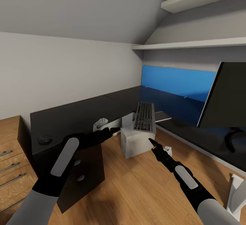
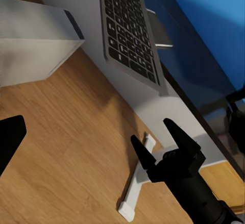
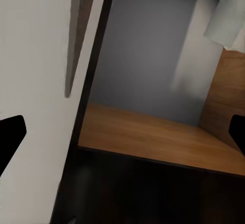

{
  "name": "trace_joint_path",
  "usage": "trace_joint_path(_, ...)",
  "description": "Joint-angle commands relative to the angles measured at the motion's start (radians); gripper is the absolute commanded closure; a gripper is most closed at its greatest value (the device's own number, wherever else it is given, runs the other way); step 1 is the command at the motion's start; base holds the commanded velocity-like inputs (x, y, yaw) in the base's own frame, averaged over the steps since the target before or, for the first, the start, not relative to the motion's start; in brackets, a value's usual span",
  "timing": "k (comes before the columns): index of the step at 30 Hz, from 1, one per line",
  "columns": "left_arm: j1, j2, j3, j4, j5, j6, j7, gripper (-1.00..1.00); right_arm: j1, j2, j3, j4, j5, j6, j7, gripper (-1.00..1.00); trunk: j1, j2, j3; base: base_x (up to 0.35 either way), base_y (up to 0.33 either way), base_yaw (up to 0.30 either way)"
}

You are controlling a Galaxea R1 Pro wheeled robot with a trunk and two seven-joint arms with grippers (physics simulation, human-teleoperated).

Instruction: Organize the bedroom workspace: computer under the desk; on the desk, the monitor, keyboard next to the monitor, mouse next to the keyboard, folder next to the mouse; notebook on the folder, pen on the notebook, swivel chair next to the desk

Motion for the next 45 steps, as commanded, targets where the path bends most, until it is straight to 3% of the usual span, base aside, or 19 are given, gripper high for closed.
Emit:
trace_joint_path(1, -0.001, 0.001, 0.001, -0.001, 0.01, 0.0, 0.01, -1.0, -0.001, -0.001, 0.003, 0.0, -0.009, 0.002, 0.001, -1.0, -0.004, 0.007, 0.002, 0.0, 0.0, 0.0)
trace_joint_path(7, -0.001, 0.001, 0.014, 0.0, 0.01, 0.0, 0.011, -1.0, -0.002, -0.001, 0.003, 0.0, -0.009, 0.001, 0.001, -1.0, -0.027, 0.049, 0.021, 0.0, 0.0, 0.0)
trace_joint_path(20, -0.001, 0.003, 0.016, 0.005, 0.012, -0.001, 0.011, -1.0, -0.005, -0.001, 0.003, 0.0, -0.008, -0.012, 0.0, -1.0, -0.027, 0.049, 0.021, 0.007, 0.0, 0.0)
trace_joint_path(45, -0.001, 0.002, 0.016, 0.006, 0.012, -0.002, 0.01, -1.0, -0.005, -0.001, 0.003, 0.0, -0.008, -0.013, 0.0, -1.0, -0.027, 0.049, 0.021, 0.125, 0.0, 0.0)
